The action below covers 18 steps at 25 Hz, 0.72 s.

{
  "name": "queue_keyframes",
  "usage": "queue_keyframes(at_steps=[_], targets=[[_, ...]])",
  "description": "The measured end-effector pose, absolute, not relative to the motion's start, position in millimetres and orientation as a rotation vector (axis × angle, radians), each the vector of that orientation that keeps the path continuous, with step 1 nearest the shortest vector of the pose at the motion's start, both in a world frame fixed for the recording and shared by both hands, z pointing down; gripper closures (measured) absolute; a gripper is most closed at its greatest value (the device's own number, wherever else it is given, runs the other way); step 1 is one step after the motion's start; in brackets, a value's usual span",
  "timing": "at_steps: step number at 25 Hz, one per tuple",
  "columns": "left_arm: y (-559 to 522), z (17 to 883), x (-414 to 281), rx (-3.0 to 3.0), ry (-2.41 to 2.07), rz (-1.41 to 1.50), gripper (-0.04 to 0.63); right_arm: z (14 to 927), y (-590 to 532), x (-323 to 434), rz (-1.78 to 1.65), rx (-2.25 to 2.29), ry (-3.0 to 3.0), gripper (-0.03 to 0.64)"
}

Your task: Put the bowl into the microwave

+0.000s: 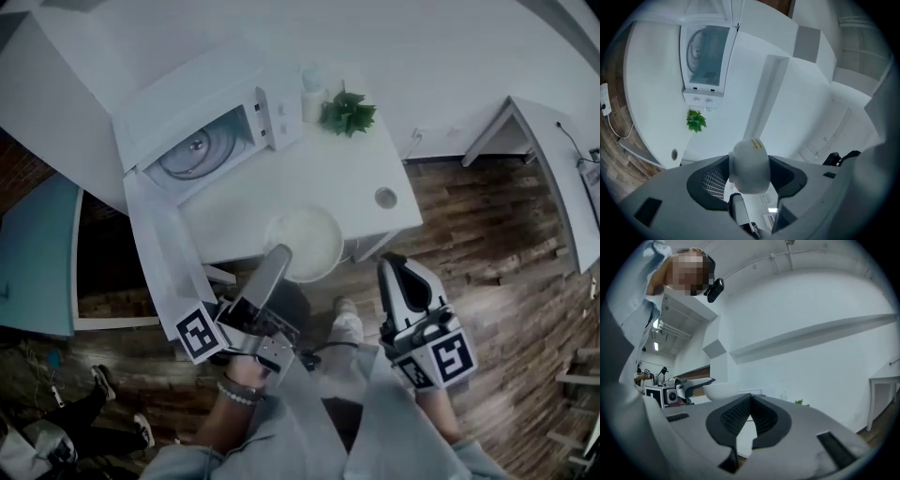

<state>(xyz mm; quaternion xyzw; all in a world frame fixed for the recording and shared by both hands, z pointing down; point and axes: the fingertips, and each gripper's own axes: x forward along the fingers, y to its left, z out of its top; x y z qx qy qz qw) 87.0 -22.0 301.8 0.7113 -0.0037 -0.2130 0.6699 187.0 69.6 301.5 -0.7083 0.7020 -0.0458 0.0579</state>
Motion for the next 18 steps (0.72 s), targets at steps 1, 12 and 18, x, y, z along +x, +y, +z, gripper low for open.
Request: queue_keyframes(at_steps=[1, 12, 18], targets=[[-27, 302, 90, 1.602, -0.029, -0.501, 0.347, 302, 62, 191, -0.140, -2.119, 2.161, 0.618], [-76, 295, 117, 1.599, -0.249, -0.721, 0.347, 303, -4, 239, -0.136, -1.838, 2.472, 0.618], [-88, 292, 121, 1.613, -0.357, -0.824, 0.347, 305, -29, 258, -0.141, -1.689, 2.566, 0.618]])
